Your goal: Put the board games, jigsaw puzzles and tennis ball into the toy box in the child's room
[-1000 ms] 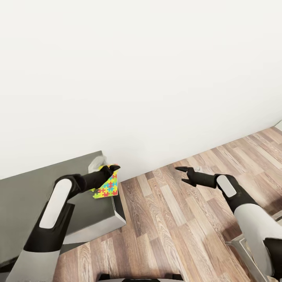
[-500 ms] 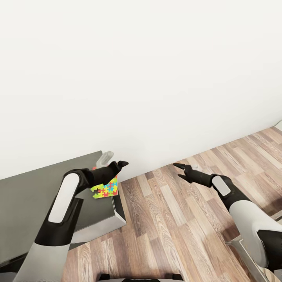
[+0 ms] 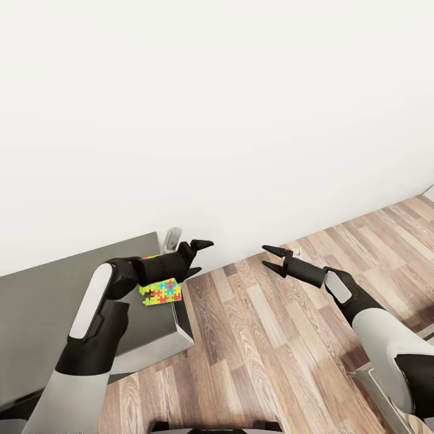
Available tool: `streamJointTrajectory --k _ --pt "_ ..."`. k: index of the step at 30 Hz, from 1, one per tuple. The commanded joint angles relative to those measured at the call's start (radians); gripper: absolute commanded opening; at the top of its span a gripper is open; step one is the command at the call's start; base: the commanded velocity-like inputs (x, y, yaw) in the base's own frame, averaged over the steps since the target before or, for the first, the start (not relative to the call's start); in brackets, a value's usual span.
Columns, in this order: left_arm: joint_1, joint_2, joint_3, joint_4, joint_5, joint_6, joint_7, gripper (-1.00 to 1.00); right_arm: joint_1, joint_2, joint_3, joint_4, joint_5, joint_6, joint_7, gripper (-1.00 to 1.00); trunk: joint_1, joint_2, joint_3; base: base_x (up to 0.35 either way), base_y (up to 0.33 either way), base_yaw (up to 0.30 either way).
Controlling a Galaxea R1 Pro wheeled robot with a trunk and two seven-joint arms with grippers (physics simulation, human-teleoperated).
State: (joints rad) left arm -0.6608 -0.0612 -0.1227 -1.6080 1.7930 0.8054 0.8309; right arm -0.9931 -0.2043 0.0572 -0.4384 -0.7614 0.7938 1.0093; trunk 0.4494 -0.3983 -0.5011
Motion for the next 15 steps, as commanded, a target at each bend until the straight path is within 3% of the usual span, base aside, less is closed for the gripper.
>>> streamJointTrajectory --k 1,3,7,15 --pt "-0.001 -0.001 0.001 -0.001 0.009 0.001 0.01 1.0 -0.001 -0.001 0.006 0.001 -0.008 0.004 0.001 1.0 0.001 -0.002 -0.001 0.0 0.0 0.0" --pt "-0.002 0.0 0.002 -0.001 0.039 0.001 0.011 1.0 -0.001 -0.003 0.014 0.01 -0.008 0.008 0.012 1.0 0.001 -0.002 -0.001 0.0 0.0 0.0" --pt "-0.003 0.0 0.002 0.0 0.065 0.001 0.011 1.0 -0.001 -0.005 0.021 0.052 -0.008 0.014 0.017 1.0 0.001 -0.002 -0.001 0.0 0.0 0.0" --pt "-0.003 -0.001 0.001 0.0 0.089 0.001 0.01 1.0 -0.006 -0.005 0.027 0.131 -0.007 0.018 0.015 1.0 0.001 -0.002 -0.001 0.0 0.0 0.0"
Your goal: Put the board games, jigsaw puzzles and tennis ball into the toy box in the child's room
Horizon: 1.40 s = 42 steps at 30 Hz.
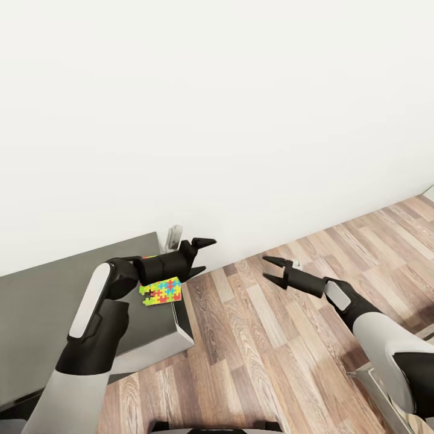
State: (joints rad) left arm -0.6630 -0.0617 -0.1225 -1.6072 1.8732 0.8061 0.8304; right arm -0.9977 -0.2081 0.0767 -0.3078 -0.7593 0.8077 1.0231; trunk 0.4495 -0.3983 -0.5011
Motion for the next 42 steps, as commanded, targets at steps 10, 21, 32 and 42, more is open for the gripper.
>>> streamJointTrajectory --k 10,21,32,42 --pt "-0.002 -0.004 -0.006 -0.001 0.019 0.001 -0.008 1.0 -0.001 -0.006 0.006 0.02 -0.011 0.009 0.008 1.0 0.001 -0.002 -0.001 0.0 0.0 0.117" --pt "-0.003 -0.002 -0.005 -0.001 0.021 0.0 -0.022 1.0 0.0 -0.031 0.002 0.022 -0.017 0.029 0.012 1.0 0.001 -0.002 -0.001 0.0 0.0 0.264" --pt "-0.003 -0.003 0.0 0.0 0.025 -0.001 -0.026 1.0 -0.001 -0.051 -0.001 0.021 -0.018 0.05 0.012 1.0 0.001 -0.002 -0.001 0.0 0.0 0.291" --pt "-0.003 -0.003 -0.001 0.0 0.026 -0.001 -0.027 1.0 -0.001 -0.051 -0.001 0.021 -0.018 0.053 0.013 1.0 0.001 -0.002 -0.001 0.0 0.0 0.278"
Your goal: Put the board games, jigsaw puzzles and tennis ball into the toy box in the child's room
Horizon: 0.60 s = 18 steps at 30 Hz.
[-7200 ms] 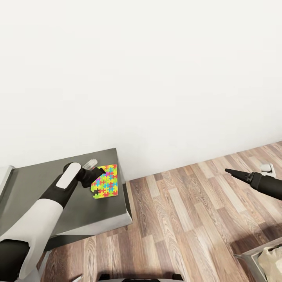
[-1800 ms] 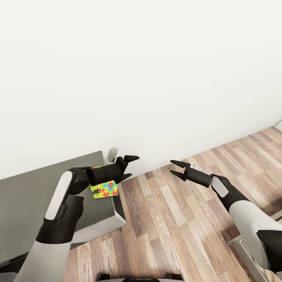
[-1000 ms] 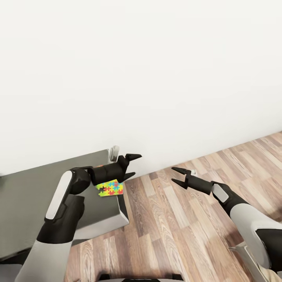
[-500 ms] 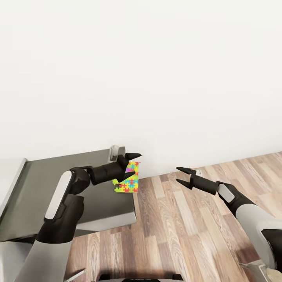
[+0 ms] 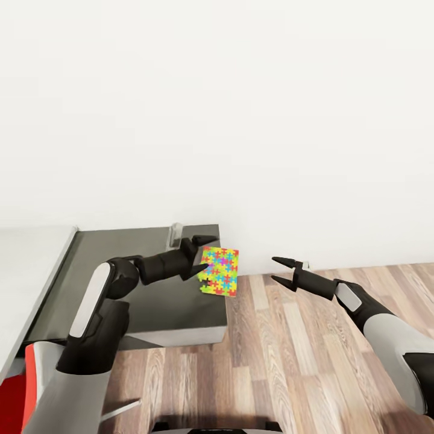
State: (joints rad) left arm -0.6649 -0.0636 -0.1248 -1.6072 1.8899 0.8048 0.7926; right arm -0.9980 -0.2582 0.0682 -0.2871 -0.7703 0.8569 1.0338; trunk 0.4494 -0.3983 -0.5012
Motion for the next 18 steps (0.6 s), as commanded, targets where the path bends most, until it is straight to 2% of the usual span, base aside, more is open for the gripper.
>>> streamJointTrajectory --k 1,8,18 --pt "-0.001 -0.001 0.0 0.0 0.009 0.001 0.01 1.0 -0.001 -0.001 0.007 0.0 -0.007 0.004 0.002 1.0 0.001 -0.002 -0.001 0.0 0.0 0.184" --pt "-0.001 -0.002 -0.002 0.0 0.009 0.001 0.01 1.0 -0.001 -0.001 0.009 -0.001 -0.007 0.005 0.002 1.0 0.001 -0.002 -0.001 0.0 0.0 0.102" --pt "-0.001 -0.003 -0.005 0.0 0.009 0.001 0.01 1.0 -0.001 -0.003 0.01 -0.001 -0.007 0.005 0.002 1.0 0.001 -0.002 -0.003 0.0 0.0 0.025"
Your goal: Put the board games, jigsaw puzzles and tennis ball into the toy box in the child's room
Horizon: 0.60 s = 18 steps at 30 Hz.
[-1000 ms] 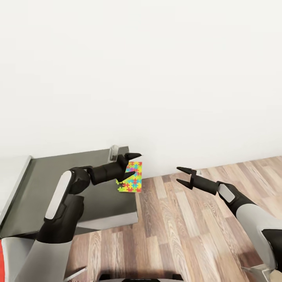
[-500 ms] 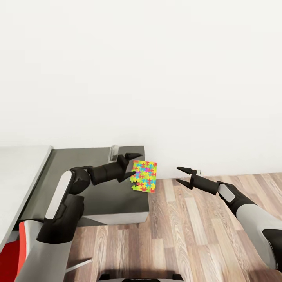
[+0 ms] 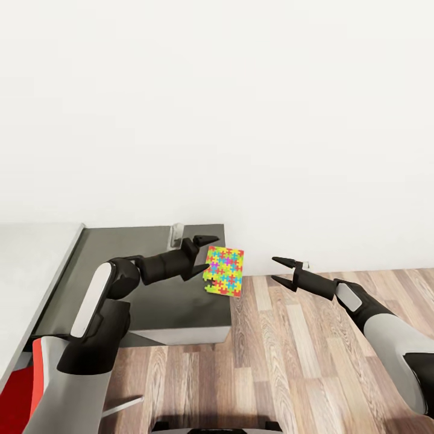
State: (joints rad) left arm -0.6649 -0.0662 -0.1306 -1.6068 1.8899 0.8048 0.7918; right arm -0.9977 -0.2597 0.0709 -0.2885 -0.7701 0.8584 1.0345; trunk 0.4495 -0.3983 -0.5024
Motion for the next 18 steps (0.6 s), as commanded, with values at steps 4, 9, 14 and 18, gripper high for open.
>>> streamJointTrajectory --k 4,9,14,18 --pt "-0.002 -0.002 0.0 -0.001 0.009 0.0 0.011 1.0 -0.001 -0.001 0.007 0.0 -0.008 0.004 0.002 1.0 0.001 -0.002 -0.005 0.0 0.0 -0.031" --pt "-0.007 -0.006 -0.001 0.002 0.003 -0.006 0.015 1.0 -0.001 0.0 0.007 0.0 -0.008 0.004 0.002 1.0 0.001 -0.002 -0.012 0.0 0.0 -0.038" --pt "-0.032 -0.006 0.003 0.007 -0.001 -0.012 0.022 1.0 -0.002 0.001 0.008 0.0 -0.008 0.019 0.002 1.0 0.001 -0.002 -0.019 0.0 0.0 -0.018" --pt "-0.046 -0.003 0.007 0.01 -0.002 -0.026 0.028 1.0 -0.005 -0.001 0.008 0.0 -0.007 0.04 0.002 1.0 0.001 -0.002 -0.025 0.0 0.0 -0.008"
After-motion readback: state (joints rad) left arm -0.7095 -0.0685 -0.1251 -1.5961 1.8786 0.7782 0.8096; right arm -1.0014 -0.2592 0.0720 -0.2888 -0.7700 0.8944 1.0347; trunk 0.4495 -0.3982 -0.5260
